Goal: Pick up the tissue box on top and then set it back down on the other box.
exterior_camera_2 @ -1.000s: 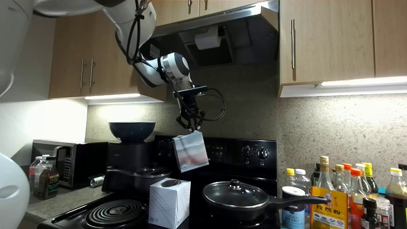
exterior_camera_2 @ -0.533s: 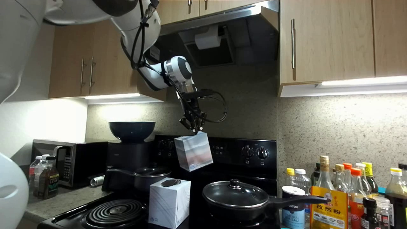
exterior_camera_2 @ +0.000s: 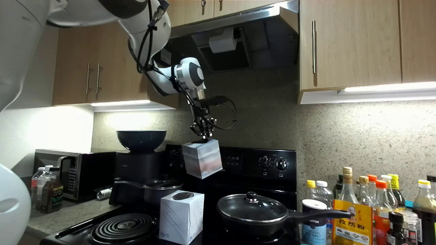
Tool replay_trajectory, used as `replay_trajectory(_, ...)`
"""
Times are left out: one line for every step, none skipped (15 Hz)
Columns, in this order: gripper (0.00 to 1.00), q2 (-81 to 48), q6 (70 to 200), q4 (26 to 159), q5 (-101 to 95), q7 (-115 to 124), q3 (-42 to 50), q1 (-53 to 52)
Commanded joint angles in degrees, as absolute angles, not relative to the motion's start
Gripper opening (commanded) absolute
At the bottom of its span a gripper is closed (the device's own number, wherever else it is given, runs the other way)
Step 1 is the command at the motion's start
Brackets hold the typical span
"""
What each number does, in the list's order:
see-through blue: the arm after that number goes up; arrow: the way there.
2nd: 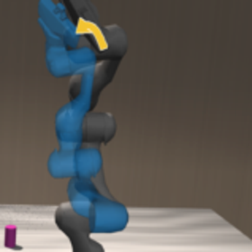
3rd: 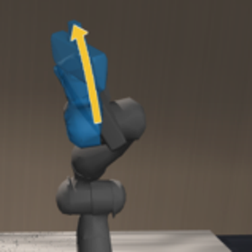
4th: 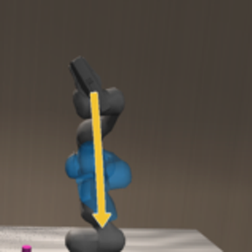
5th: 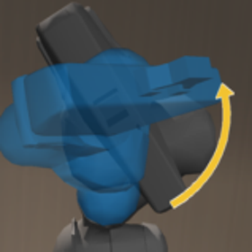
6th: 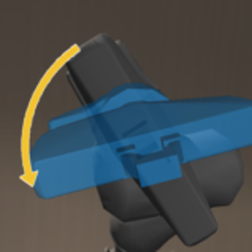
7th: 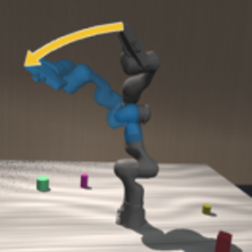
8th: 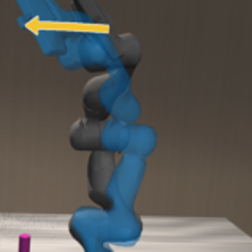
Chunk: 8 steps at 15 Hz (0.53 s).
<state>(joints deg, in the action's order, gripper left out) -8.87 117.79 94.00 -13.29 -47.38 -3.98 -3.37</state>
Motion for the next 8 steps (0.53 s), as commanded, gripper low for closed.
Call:
replay_trajectory(0.03,-7.3,118.2,96.1,-4.2,-56.9,-5.3,-1.9)
replay_trajectory(0.03,-7.1,116.7,96.1,-1.8,-58.2,-5.3,-1.8)
replay_trajectory(0.03,-6.8,115.1,96.4,-0.4,-58.4,-5.2,-1.9)
replay_trajectory(0.03,-6.5,113.7,96.8,0.0,-58.1,-4.9,-2.1)
replay_trajectory(0.03,-6.0,112.0,97.2,-0.8,-56.7,-4.7,-2.4)
replay_trajectory(0.03,-5.6,110.3,97.7,-2.1,-55.5,-4.5,-2.6)
replay_trajectory(0.03,-5.2,107.9,98.2,-3.5,-54.1,-4.2,-2.8)
replay_trajectory(0.03,-4.7,106.0,98.8,-4.4,-53.3,-4.0,-2.9)
